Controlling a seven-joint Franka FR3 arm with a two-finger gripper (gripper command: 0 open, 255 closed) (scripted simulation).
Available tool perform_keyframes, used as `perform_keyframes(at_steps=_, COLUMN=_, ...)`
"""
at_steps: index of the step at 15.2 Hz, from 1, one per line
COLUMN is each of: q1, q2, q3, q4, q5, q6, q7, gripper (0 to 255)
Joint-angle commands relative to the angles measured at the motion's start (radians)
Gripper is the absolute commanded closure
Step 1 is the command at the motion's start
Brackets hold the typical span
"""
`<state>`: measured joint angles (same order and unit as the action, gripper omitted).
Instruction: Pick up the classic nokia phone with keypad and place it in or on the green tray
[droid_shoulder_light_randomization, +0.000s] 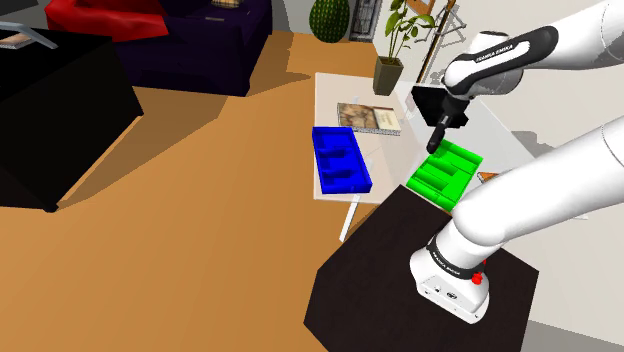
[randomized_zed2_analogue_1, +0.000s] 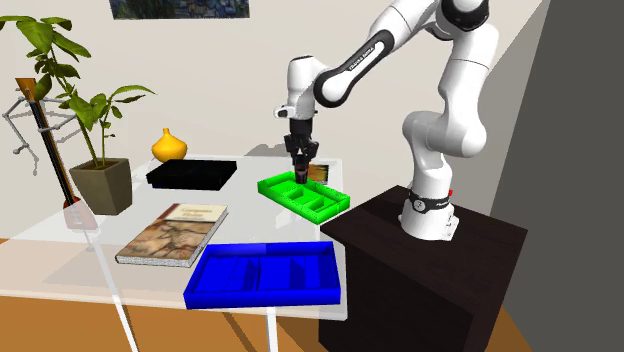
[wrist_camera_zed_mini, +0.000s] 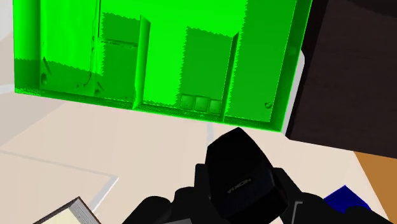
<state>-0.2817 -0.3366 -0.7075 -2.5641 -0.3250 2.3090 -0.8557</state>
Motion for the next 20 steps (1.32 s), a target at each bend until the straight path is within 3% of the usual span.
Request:
perform_keyframes(at_steps=1, q1=-0.012, q2=0.020, q3=-0.047, q4=0.026, q5=0.004, q6=0.002, q7=-0.067, gripper=255)
perform_keyframes(at_steps=9, q1=-0.018, q2=0.143, q3=-0.240, q4=0.177, q5=0.097, q6=-0.013, q7=-0.348, gripper=255)
perform_keyframes(at_steps=15, q1=0.011, q2=0.228, q3=-0.281, q4=0.143, q5=0.173, q6=0.083, q7=-0.405, gripper=255)
perform_keyframes(at_steps=20, q1=0.032, q2=0.319, q3=-0.303, q4=0.120, q5=0.281, q6=0.161, q7=-0.483, gripper=255)
